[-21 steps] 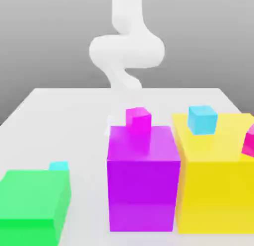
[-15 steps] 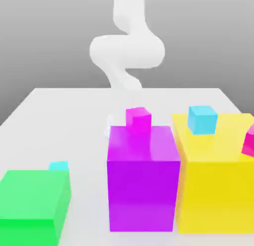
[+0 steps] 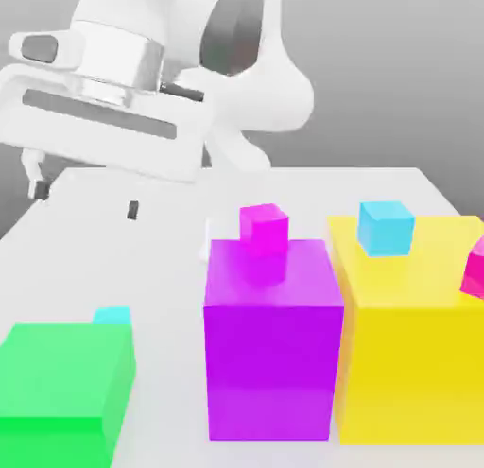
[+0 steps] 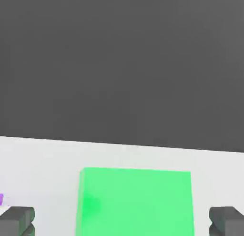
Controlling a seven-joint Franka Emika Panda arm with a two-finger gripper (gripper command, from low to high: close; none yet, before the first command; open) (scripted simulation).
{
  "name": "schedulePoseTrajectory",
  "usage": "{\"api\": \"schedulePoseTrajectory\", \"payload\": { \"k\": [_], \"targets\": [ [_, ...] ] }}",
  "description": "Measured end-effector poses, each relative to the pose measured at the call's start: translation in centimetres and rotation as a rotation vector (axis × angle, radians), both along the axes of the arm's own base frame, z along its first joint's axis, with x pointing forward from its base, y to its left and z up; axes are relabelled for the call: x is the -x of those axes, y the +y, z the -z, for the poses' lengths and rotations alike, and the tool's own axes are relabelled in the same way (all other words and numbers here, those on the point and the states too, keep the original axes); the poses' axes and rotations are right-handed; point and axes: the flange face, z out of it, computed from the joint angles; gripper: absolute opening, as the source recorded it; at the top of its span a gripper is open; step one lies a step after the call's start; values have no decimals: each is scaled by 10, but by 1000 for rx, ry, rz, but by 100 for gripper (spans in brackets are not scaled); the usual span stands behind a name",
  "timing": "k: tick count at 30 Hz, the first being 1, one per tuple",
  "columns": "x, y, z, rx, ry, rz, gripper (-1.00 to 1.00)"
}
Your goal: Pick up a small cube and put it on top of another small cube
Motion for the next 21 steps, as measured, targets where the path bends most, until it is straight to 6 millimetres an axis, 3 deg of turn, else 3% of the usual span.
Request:
{"api": "schedulePoseTrajectory", "payload": {
  "k": [7, 13, 17, 21],
  "targets": [
    [43, -40, 86, -60, 135, -3, 0],
    [91, -57, 147, -142, 215, -13, 0],
    [125, -60, 181, -206, 247, -22, 0],
    [128, -61, 192, -218, 247, -26, 0]
  ]
}}
